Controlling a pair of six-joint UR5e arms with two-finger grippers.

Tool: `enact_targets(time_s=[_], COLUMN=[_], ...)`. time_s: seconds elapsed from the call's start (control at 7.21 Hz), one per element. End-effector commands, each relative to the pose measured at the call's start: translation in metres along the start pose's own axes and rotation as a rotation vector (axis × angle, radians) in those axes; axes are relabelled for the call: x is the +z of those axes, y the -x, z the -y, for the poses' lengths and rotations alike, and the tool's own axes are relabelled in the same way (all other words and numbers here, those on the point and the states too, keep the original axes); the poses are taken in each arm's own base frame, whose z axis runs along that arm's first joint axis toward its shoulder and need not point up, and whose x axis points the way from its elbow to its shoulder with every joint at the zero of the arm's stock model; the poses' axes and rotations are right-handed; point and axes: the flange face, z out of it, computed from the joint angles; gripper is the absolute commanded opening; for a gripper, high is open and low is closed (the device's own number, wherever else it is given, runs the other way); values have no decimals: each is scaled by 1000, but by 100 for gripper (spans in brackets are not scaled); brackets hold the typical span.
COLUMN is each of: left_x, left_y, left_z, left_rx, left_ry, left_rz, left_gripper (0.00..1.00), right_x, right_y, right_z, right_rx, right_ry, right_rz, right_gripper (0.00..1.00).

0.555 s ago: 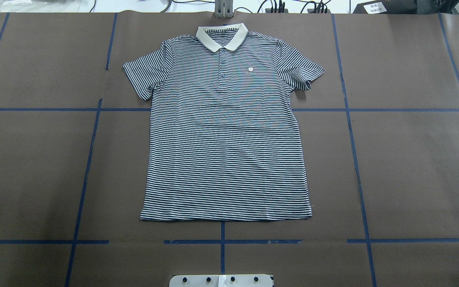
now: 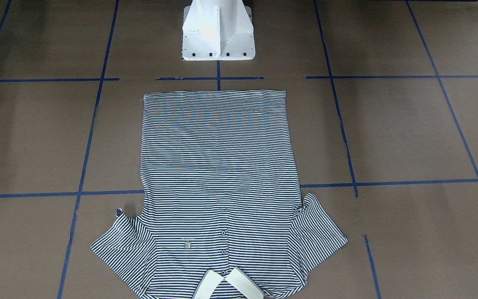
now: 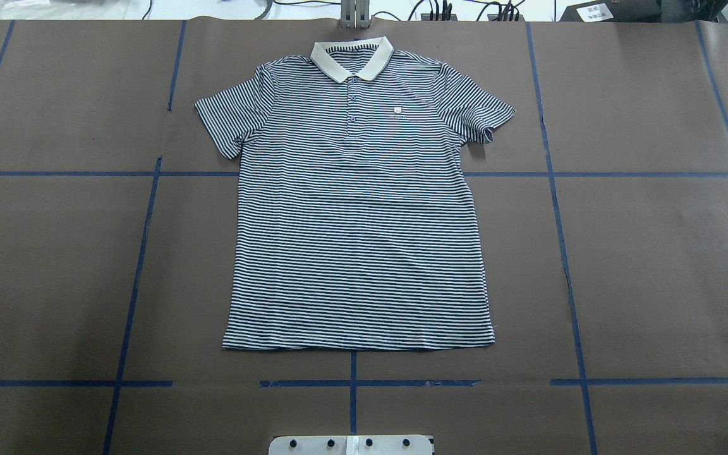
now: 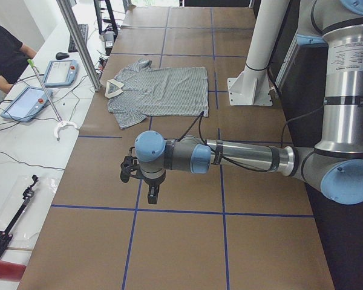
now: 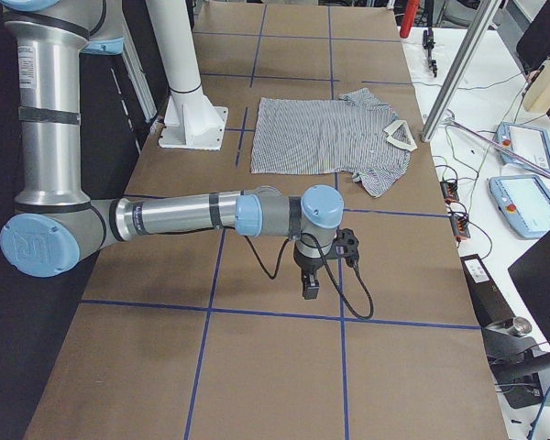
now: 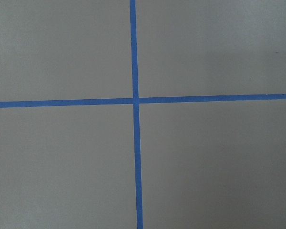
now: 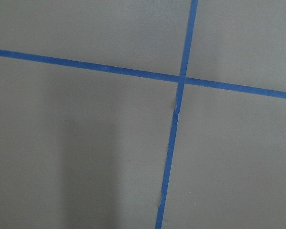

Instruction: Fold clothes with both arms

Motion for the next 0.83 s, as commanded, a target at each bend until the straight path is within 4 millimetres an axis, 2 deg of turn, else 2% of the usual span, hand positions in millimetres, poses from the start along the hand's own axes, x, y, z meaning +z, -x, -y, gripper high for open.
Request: enact_targets(time_s=[0.0,0.42,0.69], left_x=[-8,-5,-6], left_y=[-9,-6,-6], left_z=[0,-5,-4], left_rx=[25,8,9], left_ry=[-19,-12,-13], left_rz=[-1,1,1], left_gripper=[100,100,100], right_x=[3,3,11], right_y=[2,5,1], right_z=[-5,-6,-17], right_rx=[10,-31,-47], right_ry=[2,-36,-53], right_rz=[38,50,63], right_gripper=[100,100,100])
